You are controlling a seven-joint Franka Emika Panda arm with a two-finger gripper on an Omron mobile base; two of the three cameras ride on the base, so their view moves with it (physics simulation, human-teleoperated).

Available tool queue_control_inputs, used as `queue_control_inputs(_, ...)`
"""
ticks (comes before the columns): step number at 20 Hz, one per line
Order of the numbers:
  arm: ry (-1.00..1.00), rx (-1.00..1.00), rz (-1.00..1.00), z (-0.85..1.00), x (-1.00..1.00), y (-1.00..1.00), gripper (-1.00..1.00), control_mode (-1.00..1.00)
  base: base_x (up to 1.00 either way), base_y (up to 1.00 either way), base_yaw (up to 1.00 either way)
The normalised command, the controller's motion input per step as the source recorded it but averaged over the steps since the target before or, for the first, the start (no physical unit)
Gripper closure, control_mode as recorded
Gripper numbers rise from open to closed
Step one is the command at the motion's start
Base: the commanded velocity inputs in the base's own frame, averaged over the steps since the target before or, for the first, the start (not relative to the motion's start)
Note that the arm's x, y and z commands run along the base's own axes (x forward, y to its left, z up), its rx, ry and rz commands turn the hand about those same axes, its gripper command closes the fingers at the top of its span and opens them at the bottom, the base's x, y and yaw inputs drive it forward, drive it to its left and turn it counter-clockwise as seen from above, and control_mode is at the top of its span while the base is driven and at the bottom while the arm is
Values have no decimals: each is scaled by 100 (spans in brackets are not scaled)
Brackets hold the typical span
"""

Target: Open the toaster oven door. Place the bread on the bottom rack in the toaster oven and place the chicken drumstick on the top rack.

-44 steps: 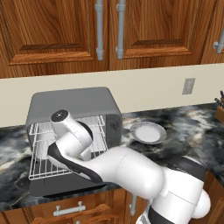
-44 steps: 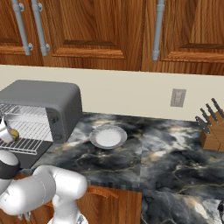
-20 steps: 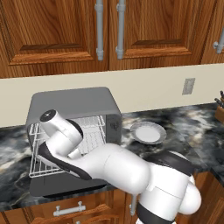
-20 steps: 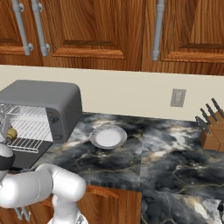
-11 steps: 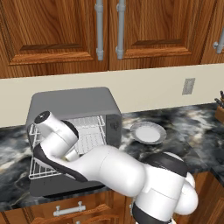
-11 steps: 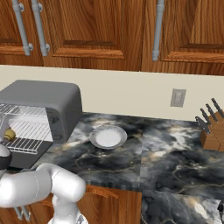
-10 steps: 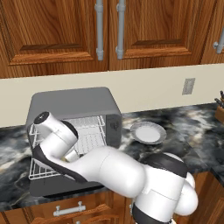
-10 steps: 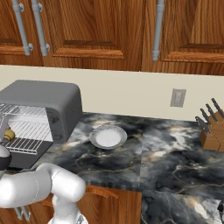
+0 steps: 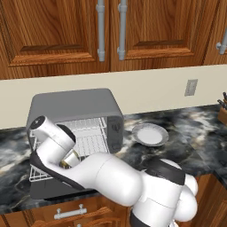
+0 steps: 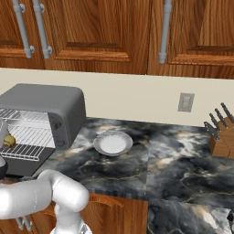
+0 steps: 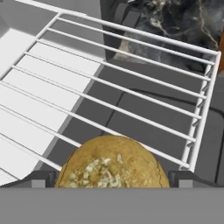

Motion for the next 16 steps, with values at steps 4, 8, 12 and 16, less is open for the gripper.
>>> queue_control_inputs(4,0,-3,0,-37,-17,28,-100,-100,0,0,0)
queue_control_inputs(8,0,0,0,-17,-14,20,-100,-100,0,0,0)
queue_control_inputs(12,0,0,0,-37,-16,37,-100,-100,0,0,0)
queue_control_inputs(16,0,-1,0,-54,-20,41,-100,-100,0,0,0)
